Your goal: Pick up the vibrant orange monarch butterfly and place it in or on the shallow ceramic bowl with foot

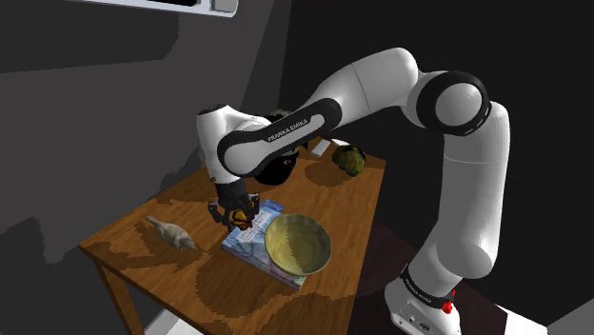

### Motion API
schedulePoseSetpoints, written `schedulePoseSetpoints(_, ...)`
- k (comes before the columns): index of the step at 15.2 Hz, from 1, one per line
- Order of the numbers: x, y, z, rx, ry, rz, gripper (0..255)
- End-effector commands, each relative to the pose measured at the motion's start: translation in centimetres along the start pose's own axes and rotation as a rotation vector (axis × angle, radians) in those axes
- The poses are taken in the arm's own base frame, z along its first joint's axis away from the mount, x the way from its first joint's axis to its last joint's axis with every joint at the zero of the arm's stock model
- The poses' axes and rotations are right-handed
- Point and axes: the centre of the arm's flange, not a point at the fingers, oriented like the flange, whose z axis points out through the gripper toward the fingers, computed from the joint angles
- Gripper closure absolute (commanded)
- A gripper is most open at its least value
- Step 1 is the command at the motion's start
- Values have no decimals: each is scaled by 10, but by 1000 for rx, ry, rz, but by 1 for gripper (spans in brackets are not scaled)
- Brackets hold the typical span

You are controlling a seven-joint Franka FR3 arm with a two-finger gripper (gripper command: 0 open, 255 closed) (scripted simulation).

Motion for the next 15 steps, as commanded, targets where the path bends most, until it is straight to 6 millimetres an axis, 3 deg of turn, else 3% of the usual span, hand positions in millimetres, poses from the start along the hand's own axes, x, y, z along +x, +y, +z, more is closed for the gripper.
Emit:
schedulePoseSetpoints(1,-2,3,-10,0,0,0,255)
schedulePoseSetpoints(15,-15,19,-81,0,0,0,255)
